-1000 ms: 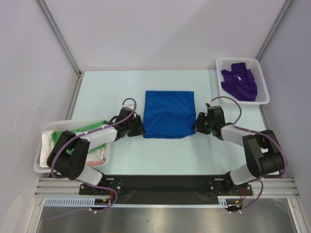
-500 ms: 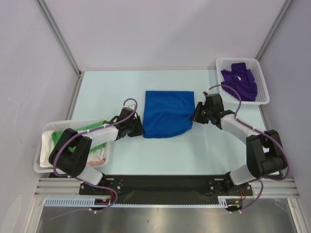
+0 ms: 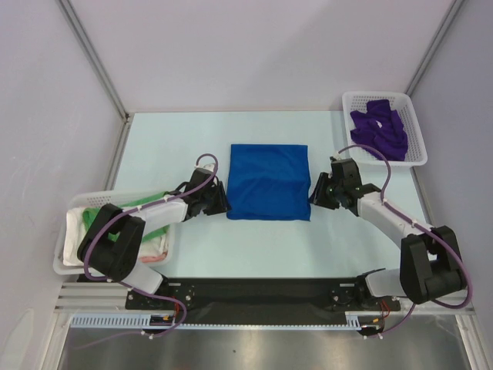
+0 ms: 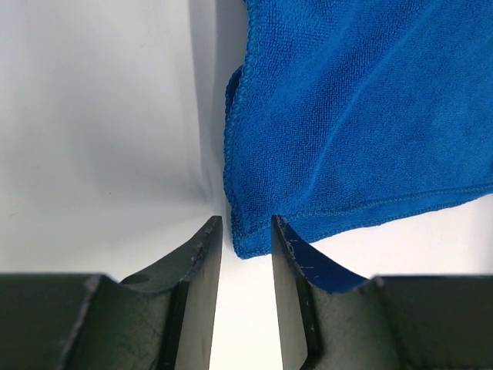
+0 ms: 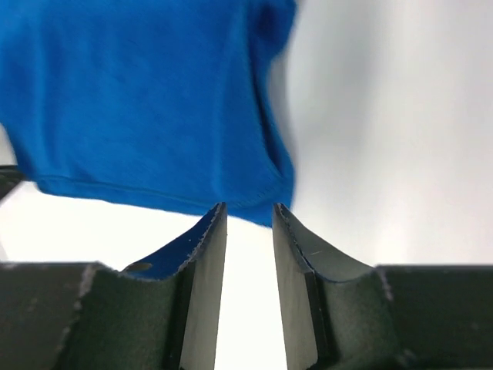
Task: Fold and stack the towels
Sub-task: Fold the towel
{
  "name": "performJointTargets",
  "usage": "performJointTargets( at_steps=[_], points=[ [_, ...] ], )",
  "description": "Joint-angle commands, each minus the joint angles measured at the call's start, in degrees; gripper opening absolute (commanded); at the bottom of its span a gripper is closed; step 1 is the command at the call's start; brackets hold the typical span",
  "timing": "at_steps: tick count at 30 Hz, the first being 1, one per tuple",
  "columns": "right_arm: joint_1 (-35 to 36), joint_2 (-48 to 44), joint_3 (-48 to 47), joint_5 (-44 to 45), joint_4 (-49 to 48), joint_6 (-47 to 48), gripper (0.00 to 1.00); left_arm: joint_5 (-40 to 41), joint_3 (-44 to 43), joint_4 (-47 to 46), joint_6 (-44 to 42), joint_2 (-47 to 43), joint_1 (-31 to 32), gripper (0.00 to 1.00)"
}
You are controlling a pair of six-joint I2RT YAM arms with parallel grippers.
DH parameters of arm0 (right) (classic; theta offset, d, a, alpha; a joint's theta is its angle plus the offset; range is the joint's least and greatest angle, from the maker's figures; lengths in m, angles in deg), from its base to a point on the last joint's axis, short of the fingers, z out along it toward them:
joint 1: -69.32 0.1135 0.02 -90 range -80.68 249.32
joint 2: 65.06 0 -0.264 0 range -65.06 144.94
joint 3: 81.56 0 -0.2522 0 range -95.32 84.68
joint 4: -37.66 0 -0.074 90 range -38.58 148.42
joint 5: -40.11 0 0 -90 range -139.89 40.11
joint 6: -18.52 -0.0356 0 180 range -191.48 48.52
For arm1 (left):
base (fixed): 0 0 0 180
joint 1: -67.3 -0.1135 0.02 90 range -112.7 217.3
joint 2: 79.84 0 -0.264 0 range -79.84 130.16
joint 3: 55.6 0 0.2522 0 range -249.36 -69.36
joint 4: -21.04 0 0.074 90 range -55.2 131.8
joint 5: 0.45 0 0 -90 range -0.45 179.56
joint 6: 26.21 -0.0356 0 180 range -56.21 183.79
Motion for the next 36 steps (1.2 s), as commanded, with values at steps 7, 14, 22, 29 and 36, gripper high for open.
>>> performJointTargets(
  at_steps=[7, 14, 22, 29, 36],
  points=[
    [2.2, -1.8, 4.2, 4.3, 1.0, -0.1, 0.33, 0.2, -0.1, -0.8, -0.5, -1.5, 0.4, 0.37],
    [5.8, -0.1, 5.9, 5.8, 0.1, -1.4, 0.30, -0.6, 2.6, -1.6, -0.1, -3.0, 0.4, 0.36],
    [7.6, 3.8, 5.6, 8.4, -0.5, -2.3, 0.34, -1.1, 4.9, -3.1, 0.2, -3.6, 0.5, 0.37],
    [9.0, 6.4, 6.3, 10.9, -1.6, -3.6, 0.26, -1.6, 5.0, -6.1, 1.2, -0.4, 1.6, 0.35],
    [9.7, 3.9, 7.3, 13.5, -2.1, -4.4, 0.31, -0.7, 5.6, -6.5, 1.0, -0.5, 1.6, 0.34]
  ],
)
